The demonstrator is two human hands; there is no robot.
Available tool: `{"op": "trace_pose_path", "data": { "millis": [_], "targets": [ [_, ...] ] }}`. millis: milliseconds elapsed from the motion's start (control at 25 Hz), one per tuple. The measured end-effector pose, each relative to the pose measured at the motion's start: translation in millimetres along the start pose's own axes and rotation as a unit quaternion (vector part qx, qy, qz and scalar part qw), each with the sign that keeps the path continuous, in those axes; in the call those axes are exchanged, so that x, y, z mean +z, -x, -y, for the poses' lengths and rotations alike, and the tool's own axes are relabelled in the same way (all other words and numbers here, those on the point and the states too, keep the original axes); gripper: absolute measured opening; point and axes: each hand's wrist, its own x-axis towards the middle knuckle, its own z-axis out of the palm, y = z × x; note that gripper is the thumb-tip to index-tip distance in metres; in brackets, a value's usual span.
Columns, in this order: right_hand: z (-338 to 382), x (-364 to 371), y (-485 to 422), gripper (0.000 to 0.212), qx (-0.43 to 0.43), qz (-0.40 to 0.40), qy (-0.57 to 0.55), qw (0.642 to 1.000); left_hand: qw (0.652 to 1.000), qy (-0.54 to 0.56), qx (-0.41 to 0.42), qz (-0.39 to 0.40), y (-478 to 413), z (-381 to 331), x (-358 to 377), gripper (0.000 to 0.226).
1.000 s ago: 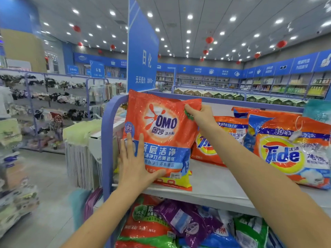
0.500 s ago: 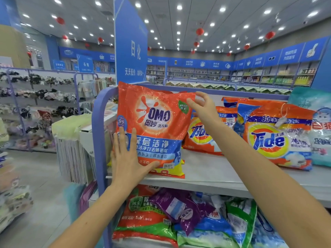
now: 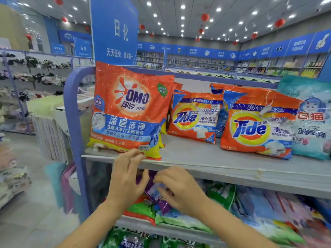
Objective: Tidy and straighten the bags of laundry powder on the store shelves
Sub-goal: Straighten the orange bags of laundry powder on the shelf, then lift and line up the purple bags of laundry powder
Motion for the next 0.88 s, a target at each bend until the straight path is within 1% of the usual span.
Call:
{"op": "trace_pose_path", "data": {
  "millis": [40, 80, 120, 160, 240, 320, 400, 560, 720, 800, 880],
  "targets": [
    [-2.1, 15.8, 29.4, 0.013, -0.016, 0.053, 0.024, 0.998, 1.0, -0.002, 0.017, 0.02, 18.5, -8.7, 6.5, 0.029],
    [-5.8, 29.5, 54.9, 0.017, -0.012, 0.101, 0.042, 0.994, 0.998, -0.008, 0.023, 0.052, 36.9, -13.7, 13.8, 0.028],
    [-12.3, 41.3, 77.5, 0.025, 0.013, 0.141, 0.051, 0.989, 0.995, -0.019, 0.015, 0.094, 55.1, -17.2, 21.5, 0.028],
    [-19.6, 50.0, 93.5, 0.037, 0.05, 0.168, 0.053, 0.983, 0.99, -0.03, -0.007, 0.138, 70.4, -18.4, 28.1, 0.03],
    [-33.1, 64.2, 112.9, 0.057, 0.114, 0.202, 0.059, 0.971, 0.971, -0.044, -0.079, 0.22, 95.9, -19.6, 37.3, 0.041],
    [-44.6, 77.7, 119.7, 0.07, 0.133, 0.229, 0.084, 0.961, 0.946, -0.048, -0.152, 0.282, 115.5, -23.0, 39.9, 0.048],
    [-49.5, 87.7, 116.7, 0.075, 0.145, 0.26, 0.099, 0.949, 0.931, -0.049, -0.192, 0.308, 128.3, -30.0, 36.1, 0.047],
    [-51.4, 102.4, 103.6, 0.068, 0.174, 0.291, 0.121, 0.933, 0.917, -0.052, -0.23, 0.321, 145.5, -43.1, 28.3, 0.045],
    [-54.5, 111.0, 90.2, 0.051, 0.161, 0.31, 0.152, 0.925, 0.886, -0.049, -0.31, 0.342, 151.7, -42.8, 24.8, 0.051],
    [-56.2, 106.2, 83.7, 0.044, 0.151, 0.286, 0.169, 0.931, 0.878, -0.047, -0.326, 0.347, 150.3, -37.9, 25.5, 0.049],
    [-55.8, 96.2, 77.2, 0.038, 0.149, 0.223, 0.162, 0.95, 0.881, -0.019, -0.322, 0.346, 146.4, -34.2, 29.9, 0.049]
  ]
}}
